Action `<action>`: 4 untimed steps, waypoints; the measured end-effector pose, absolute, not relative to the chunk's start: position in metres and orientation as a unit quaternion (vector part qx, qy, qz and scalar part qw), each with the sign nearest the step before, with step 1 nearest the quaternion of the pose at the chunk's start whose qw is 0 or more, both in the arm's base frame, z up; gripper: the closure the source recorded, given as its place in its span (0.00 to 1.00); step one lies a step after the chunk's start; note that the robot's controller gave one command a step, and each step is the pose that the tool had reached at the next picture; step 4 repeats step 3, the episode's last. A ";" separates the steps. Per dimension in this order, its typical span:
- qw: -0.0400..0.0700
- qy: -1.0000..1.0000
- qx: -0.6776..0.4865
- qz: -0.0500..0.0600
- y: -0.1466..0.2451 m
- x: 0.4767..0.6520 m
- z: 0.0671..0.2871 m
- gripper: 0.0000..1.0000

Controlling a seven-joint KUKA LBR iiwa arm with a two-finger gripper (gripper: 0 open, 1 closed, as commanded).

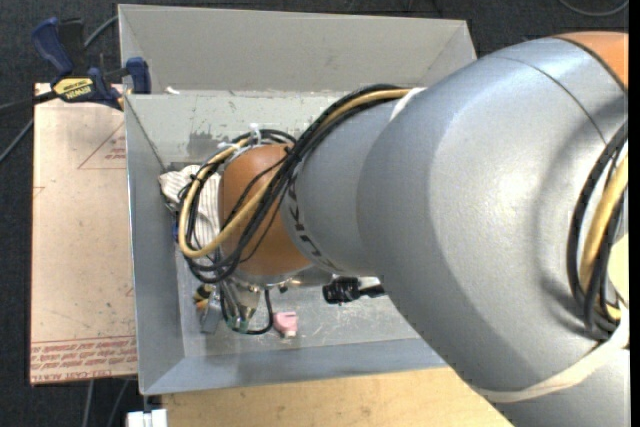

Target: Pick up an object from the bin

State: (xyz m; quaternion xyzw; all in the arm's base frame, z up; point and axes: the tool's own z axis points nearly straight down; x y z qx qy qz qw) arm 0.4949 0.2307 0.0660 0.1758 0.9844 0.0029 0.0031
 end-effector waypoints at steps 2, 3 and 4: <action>0.004 0.988 0.155 0.004 0.235 0.500 0.145 1.00; 0.002 0.986 0.167 0.002 0.226 0.494 0.241 1.00; 0.002 0.986 0.167 0.002 0.226 0.494 0.241 1.00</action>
Offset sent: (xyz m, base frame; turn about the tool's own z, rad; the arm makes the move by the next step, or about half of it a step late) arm 0.0041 0.0048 0.0617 -0.0541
